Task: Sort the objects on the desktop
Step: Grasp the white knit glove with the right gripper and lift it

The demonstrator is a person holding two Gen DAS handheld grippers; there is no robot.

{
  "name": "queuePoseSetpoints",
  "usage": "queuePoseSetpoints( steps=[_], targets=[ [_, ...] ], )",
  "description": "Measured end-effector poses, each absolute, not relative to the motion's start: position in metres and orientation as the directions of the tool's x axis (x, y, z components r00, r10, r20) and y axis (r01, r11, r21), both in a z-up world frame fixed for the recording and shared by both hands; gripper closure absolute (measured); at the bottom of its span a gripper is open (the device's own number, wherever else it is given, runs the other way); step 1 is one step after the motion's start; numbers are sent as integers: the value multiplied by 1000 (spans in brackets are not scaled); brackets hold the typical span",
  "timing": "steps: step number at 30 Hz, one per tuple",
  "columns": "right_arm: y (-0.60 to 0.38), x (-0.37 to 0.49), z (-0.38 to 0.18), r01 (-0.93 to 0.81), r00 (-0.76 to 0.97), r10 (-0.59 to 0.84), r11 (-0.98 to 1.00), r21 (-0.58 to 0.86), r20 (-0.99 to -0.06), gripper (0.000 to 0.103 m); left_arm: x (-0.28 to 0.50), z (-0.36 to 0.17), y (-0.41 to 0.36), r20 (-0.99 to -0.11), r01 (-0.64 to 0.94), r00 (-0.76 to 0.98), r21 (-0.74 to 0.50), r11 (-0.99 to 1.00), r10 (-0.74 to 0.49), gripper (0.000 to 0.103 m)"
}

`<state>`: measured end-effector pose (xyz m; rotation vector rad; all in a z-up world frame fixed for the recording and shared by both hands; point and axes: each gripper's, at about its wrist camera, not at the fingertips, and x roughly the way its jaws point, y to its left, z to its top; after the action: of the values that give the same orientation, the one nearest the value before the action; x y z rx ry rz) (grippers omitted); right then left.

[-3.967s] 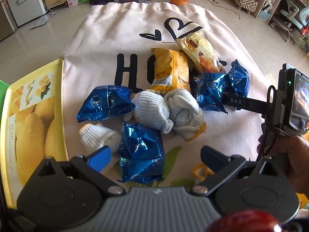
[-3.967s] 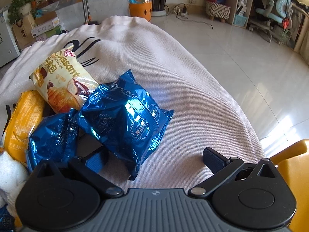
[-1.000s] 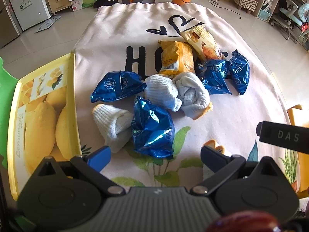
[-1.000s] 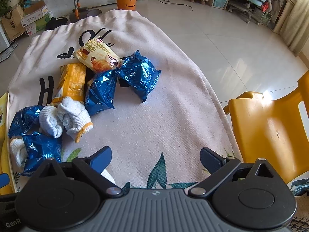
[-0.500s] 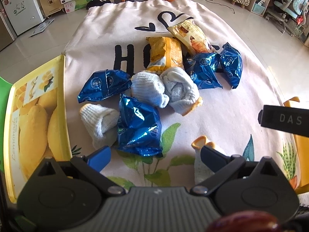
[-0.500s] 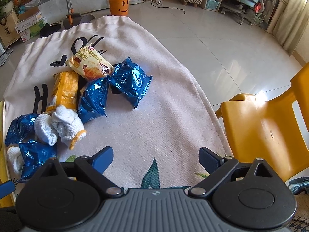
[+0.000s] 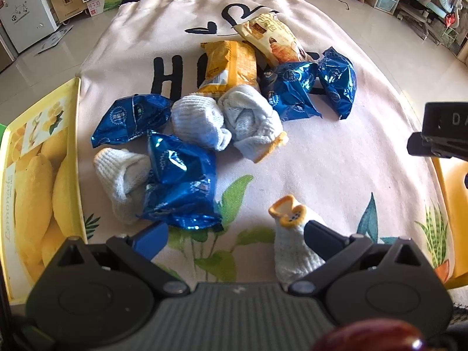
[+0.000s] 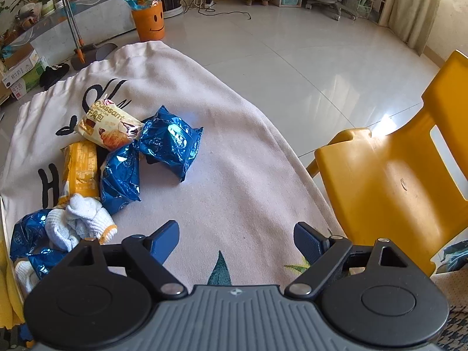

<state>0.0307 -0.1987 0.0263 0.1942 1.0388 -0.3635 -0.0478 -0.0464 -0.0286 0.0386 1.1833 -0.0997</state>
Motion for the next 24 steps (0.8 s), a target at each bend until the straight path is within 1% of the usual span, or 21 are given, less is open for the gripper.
queuePoseSetpoints(
  steps=[8,16,20,24],
  targets=[
    [-209,30,31,416,461,-196,909,16,-865,17,-53,-40,-67,-933,150,354,-18,989,-70,1],
    [-207,31,28,402,455,-189,915,12,-870,17,-54,-50,-78,-934,179,350,-3,984,-66,1],
    [-208,32,27,409,448,-187,912,15,-874,17,-54,-48,-77,-928,175,366,-1,985,-66,1],
    [-207,33,25,406,444,-185,914,13,-877,17,-49,-39,-71,-919,143,383,-41,989,-94,0]
  ],
)
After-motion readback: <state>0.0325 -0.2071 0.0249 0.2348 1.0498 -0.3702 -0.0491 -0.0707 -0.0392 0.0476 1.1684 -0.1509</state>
